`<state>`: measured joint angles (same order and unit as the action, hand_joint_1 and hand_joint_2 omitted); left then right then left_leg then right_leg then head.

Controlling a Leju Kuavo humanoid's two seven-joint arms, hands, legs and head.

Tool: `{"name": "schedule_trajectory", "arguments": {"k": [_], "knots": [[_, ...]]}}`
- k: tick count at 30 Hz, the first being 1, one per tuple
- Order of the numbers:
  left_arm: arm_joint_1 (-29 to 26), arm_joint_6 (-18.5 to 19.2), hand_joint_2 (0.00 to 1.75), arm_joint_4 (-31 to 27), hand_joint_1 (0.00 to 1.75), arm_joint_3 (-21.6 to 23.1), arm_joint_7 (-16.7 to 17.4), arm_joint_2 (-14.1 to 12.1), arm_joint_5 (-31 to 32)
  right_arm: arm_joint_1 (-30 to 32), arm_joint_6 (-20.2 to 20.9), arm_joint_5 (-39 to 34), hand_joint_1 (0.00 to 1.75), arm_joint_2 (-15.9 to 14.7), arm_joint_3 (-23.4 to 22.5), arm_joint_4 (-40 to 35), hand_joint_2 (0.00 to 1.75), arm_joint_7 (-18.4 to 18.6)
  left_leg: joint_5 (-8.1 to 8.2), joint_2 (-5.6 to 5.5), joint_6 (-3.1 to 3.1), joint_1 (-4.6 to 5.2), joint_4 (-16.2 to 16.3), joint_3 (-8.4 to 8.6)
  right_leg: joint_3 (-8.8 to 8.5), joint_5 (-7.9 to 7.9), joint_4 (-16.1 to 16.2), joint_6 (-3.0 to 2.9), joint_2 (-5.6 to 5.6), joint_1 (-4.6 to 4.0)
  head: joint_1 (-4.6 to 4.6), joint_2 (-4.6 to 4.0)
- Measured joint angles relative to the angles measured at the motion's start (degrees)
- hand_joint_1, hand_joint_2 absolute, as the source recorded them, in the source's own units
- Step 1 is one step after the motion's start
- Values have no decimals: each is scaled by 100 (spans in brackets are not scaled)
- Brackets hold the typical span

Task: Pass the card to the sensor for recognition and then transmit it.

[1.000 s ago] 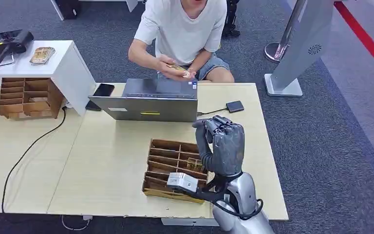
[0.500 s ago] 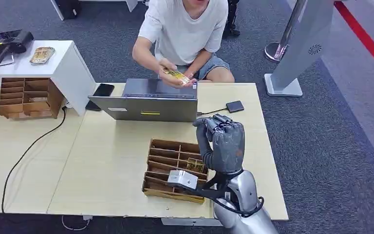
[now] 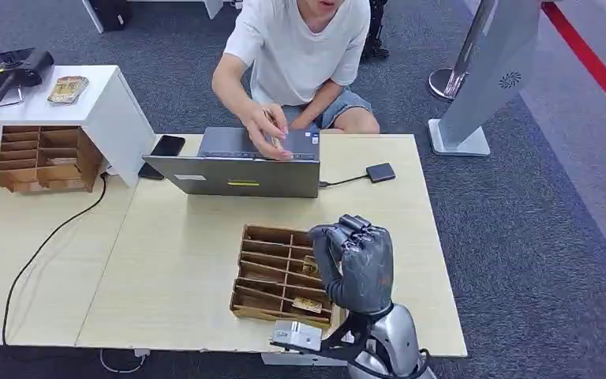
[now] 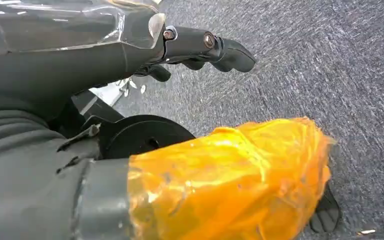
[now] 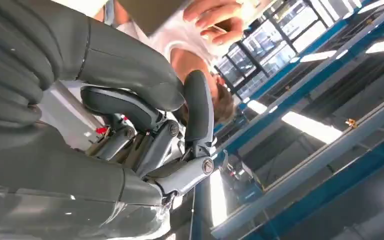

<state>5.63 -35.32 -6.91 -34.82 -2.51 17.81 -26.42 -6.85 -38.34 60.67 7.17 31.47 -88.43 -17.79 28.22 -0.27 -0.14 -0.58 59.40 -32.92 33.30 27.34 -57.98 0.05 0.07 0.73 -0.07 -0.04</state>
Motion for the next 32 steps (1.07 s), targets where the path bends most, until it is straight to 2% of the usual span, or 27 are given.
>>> {"name": "schedule_trajectory", "arguments": {"k": [1,11,32], "knots": [[6,0,0,4,0,-9,-35,2,-52,100,0,-9,2,0,0,-46,175,-61,0,0,1,0,0,0,0,0,0,0,0,0,2,0],[124,0,0,188,0,-103,-260,0,-363,788,0,-157,0,9,15,-162,175,-387,0,1,1,1,0,0,-2,0,0,0,0,0,2,0],[232,0,0,383,0,-112,-357,-22,-451,667,2,-267,0,-9,210,288,175,-361,0,1,1,1,0,1,-2,-1,0,0,1,0,2,0]]}}
